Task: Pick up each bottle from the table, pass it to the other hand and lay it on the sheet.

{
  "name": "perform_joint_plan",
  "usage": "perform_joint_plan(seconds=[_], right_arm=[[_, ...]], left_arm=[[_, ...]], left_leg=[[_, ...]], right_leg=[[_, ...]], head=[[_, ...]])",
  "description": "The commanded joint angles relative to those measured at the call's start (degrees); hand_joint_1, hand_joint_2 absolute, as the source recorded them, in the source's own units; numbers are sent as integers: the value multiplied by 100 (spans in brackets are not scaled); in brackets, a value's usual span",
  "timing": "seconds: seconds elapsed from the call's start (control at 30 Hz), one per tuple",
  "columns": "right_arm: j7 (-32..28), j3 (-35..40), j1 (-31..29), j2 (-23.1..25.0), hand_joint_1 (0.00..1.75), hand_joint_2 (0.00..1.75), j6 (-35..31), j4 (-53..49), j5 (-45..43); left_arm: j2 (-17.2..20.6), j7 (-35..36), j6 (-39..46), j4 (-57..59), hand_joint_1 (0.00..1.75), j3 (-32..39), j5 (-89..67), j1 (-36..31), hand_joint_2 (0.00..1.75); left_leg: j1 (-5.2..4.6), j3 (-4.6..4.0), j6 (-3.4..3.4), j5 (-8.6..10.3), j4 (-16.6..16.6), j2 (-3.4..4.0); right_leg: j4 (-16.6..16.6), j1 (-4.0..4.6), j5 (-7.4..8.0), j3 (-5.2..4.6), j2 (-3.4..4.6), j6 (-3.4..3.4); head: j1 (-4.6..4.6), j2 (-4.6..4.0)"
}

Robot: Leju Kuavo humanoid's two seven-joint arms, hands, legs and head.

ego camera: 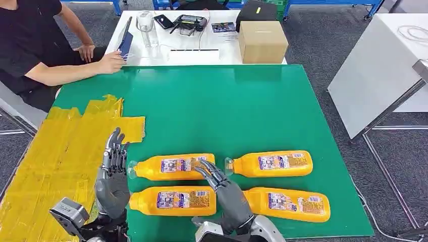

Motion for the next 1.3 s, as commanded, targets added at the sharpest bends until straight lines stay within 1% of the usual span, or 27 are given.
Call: perform_joint_plan(seconds=[0.03, 0.13, 0.27, 0.47, 0.87, 1.03, 1.1, 1.17, 1.2, 1.3], right_arm=[[327, 444, -664, 50, 0, 175, 194, 977, 113], [389, 518, -777, 91, 0, 175, 250, 1135, 134], [628, 719, -983, 96, 0, 175, 434, 1423, 229], [744, 940, -1220, 155, 0, 175, 591, 1748, 274], [841, 1166, -1398, 99, 0, 175, 721, 1841, 229], [1073, 1410, -1603, 96, 0, 175, 881, 2011, 398], [1073, 1410, -1603, 96, 0, 175, 881, 2011, 398], [1073, 1410, -1603, 96, 0, 175, 881, 2011, 398], [1138, 1476, -1649, 85, 0, 175, 924, 2034, 462], [1343, 1664, -1762, 100, 0, 175, 969, 2141, 740]], left_arm=[[87, 74, -87, 334, 0, -18, 60, -243, 0], [63, 155, -146, 321, 0, 16, 72, -314, 0], [22, 194, -216, 354, 0, 45, 51, -335, 0], [9, 215, -262, 406, 0, 51, 61, -392, 0], [-7, 250, -320, 475, 0, 67, 101, -454, 0], [-17, 276, -341, 490, 0, 105, 115, -468, 0], [-17, 276, -341, 490, 0, 105, 115, -468, 0], [-17, 276, -341, 490, 0, 105, 115, -468, 0], [-23, 281, -346, 493, 0, 123, 121, -469, 0], [-34, 290, -378, 463, 0, 175, 122, -429, 0]], left_leg=[[0, 20, 0, 0, -12, 8], [-3, 31, 1, -1, -15, 12], [-1, 14, 0, 1, -8, 3], [-2, 18, 0, 0, -10, 4], [-3, 15, 1, 1, -8, 3], [-3, 17, 1, -1, -8, 7], [-3, 9, 1, 1, -6, 3], [-2, 19, 1, 0, -9, 3], [-2, 9, 1, 1, -6, 0], [-2, 16, 1, -1, -7, 9]], right_leg=[[-11, 0, 3, 15, 10, -4], [-10, -2, 3, 23, 16, -8], [-7, -1, 2, 11, 6, -3], [-8, -1, 1, 16, 6, -3], [-6, -2, 1, 13, 5, -2], [-6, -2, 1, 14, 9, -3], [-3, -2, 1, 8, 4, -1], [-6, -2, 1, 16, 6, -4], [-4, -2, 1, 8, 1, -2], [-5, -2, 1, 12, 11, -3]], head=[[0, 0], [2, 0], [4, 0], [2, 0], [2, 0], [2, 0], [2, 0], [2, 0], [2, 0], [2, 0]])
